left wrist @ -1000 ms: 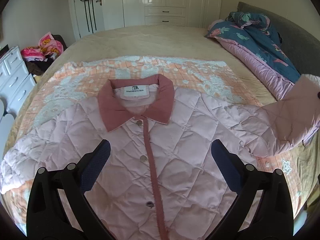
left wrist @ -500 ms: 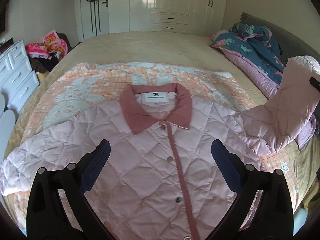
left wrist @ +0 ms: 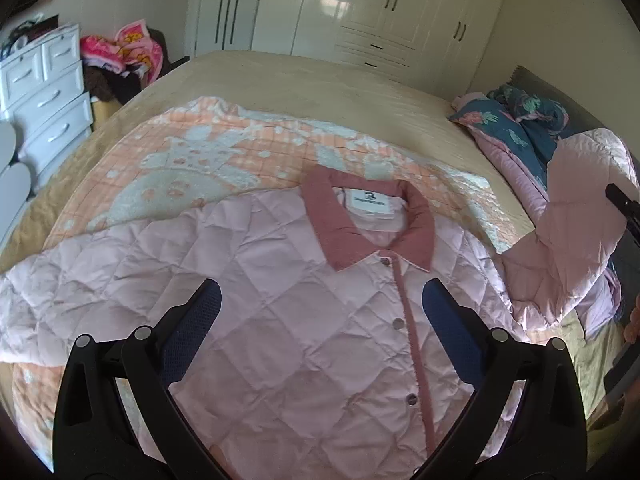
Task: Fold large clothes
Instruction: 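Grasp the sleeve cuff with the right tool and lift it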
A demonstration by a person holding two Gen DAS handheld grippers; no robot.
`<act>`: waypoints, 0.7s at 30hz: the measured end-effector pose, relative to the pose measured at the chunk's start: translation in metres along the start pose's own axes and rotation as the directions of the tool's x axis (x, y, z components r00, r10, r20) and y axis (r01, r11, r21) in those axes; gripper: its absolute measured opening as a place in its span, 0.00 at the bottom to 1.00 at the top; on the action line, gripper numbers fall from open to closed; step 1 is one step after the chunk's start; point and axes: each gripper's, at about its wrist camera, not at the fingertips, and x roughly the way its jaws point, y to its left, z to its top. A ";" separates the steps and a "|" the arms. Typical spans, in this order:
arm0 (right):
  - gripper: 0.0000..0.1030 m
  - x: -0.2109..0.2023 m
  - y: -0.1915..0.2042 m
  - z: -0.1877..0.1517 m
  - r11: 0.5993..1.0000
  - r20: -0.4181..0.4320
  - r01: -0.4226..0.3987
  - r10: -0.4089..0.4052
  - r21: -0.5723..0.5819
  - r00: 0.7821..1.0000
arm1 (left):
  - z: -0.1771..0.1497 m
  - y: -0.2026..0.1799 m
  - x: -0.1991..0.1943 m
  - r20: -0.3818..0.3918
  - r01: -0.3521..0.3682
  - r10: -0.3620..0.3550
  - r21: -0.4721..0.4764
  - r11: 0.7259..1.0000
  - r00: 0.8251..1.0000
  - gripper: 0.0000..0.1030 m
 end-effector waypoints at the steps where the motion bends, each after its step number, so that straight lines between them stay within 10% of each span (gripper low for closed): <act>1: 0.15 0.003 0.007 -0.004 1.000 -0.003 -0.013 0.013 -0.008 1.000 | 0.000 0.005 0.001 -0.002 0.001 -0.001 -0.010 1.000 1.000 0.92; 21: 0.15 0.064 0.137 -0.113 0.955 -0.171 -0.219 0.186 -0.201 0.968 | -0.014 0.077 0.015 -0.020 0.058 -0.063 -0.197 0.979 0.998 0.92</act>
